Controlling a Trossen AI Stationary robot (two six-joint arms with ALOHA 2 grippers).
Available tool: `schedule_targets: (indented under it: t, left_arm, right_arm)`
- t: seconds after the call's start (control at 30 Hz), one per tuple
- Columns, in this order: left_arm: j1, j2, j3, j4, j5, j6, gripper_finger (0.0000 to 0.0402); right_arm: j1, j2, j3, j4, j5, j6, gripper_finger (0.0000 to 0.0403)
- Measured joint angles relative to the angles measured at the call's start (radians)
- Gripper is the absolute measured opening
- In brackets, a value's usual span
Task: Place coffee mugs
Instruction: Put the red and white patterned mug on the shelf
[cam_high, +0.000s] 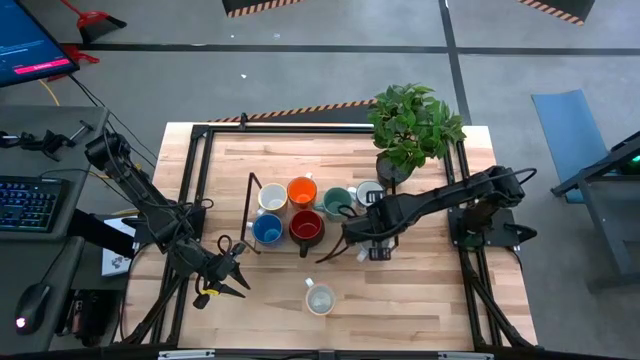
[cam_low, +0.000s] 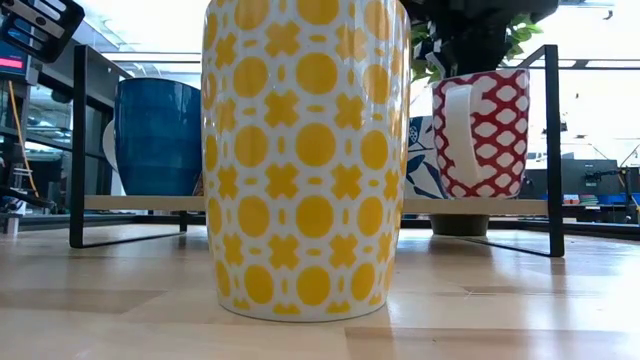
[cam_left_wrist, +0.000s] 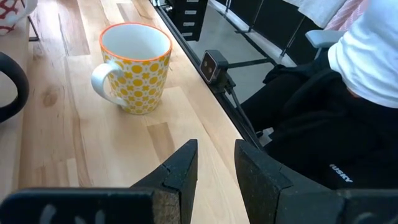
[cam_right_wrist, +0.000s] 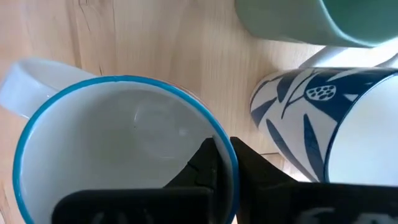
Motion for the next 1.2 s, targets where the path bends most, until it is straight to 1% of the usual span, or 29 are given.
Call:
schedule_targets:
  t: [0.17, 0.3, 0.53, 0.67, 1.2]
  left_arm:
    - [0.0, 0.0, 0.0, -0.001, 0.0, 0.0, 0.0094]
    - [0.0, 0.0, 0.0, -0.002, 0.0, 0.0, 0.0094]
    - [0.0, 0.0, 0.0, -0.002, 0.0, -0.001, 0.0094]
    - [0.0, 0.0, 0.0, -0.002, 0.0, -0.001, 0.0094]
    - [0.0, 0.0, 0.0, -0.002, 0.0, -0.002, 0.0094]
  right_arm:
    - [0.001, -0.002, -0.003, 0.048, -0.014, -0.007, 0.0017]
    - [0.002, -0.002, -0.004, 0.045, -0.017, -0.006, 0.0032]
    - [0.001, -0.002, -0.004, 0.029, 0.035, 0.005, 0.0046]
    - [0.001, -0.002, -0.004, 0.025, 0.068, 0.005, 0.0048]
    - [-0.023, -0.002, -0.004, -0.009, 0.089, 0.006, 0.0048]
